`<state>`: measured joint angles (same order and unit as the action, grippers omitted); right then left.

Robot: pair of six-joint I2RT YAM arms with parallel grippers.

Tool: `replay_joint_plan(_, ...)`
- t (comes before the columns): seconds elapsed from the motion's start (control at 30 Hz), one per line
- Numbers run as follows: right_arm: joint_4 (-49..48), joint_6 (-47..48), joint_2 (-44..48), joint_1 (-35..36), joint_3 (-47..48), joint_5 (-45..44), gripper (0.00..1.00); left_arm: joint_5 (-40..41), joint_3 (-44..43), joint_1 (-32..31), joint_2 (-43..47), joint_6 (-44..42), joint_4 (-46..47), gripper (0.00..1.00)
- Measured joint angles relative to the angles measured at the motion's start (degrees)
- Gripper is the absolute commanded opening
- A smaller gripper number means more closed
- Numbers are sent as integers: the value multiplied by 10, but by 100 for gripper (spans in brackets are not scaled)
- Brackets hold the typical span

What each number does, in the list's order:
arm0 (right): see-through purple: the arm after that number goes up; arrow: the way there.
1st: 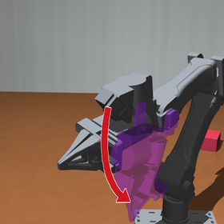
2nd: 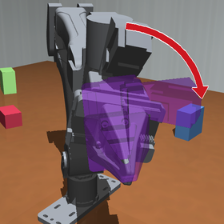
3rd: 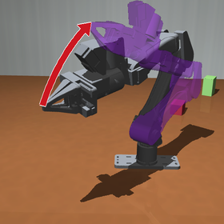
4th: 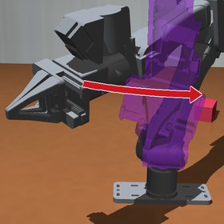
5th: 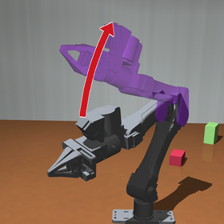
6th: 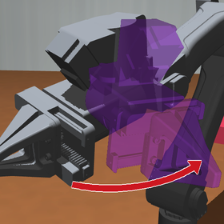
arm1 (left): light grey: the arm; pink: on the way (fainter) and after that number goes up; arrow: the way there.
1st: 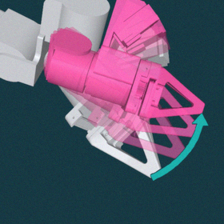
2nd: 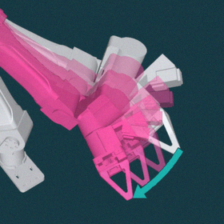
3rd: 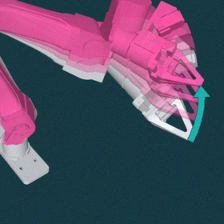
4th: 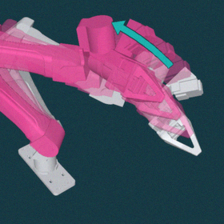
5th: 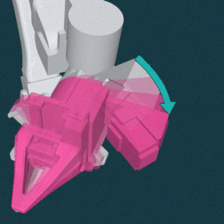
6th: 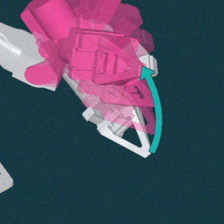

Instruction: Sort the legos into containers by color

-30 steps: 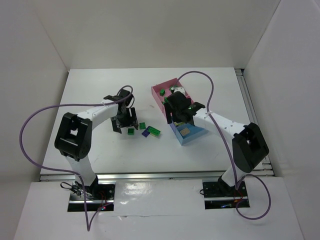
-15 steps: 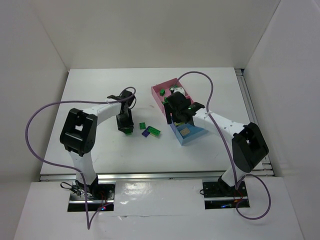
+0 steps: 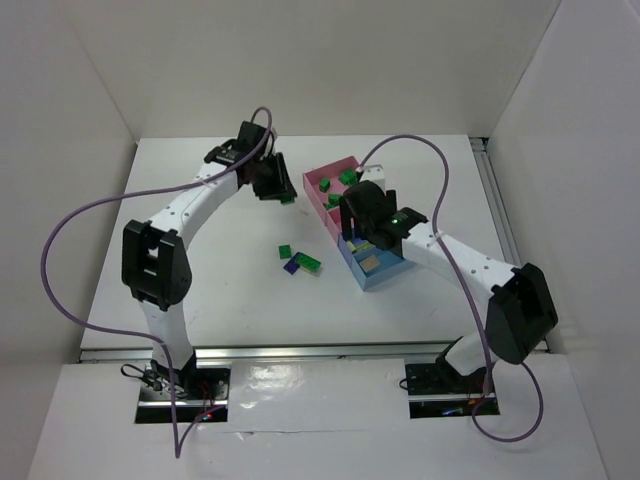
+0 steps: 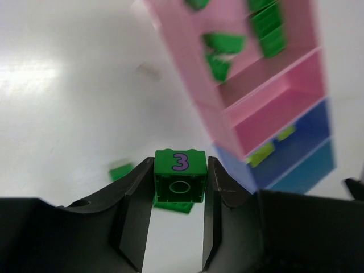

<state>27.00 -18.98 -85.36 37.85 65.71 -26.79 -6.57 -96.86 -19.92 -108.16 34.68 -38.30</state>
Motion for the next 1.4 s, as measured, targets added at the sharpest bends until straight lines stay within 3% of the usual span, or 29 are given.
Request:
replay_joint_plan(0.27,-8,-18,63,-6,-34,-31,86,-45,-218,-16,-122,9,36,55)
replay_joint_plan(0.33,-7,-26,70,-6,-39,-34,86,-57,-273,-21,-171,18,37,64)
replay_joint_plan(0.37,-5,-28,74,-6,-42,-35,86,-63,-309,-23,-204,20,38,75)
replay_joint_plan(0.5,-2,-40,88,-6,-53,-31,86,-79,-409,-33,-297,34,36,79)
replay_joint_plan(0.63,2,-46,91,-6,-55,-19,86,-80,-363,-40,-285,37,37,79)
replay_joint_plan(0.87,0,-52,85,-1,-69,5,86,-49,-236,-25,-167,29,32,79)
replay_joint_plan(1.03,-3,-51,66,2,-67,17,86,6,-200,17,-102,23,21,89)
replay_joint_plan(1.4,-4,-42,33,6,-47,31,87,173,-208,47,-191,-31,-62,100)
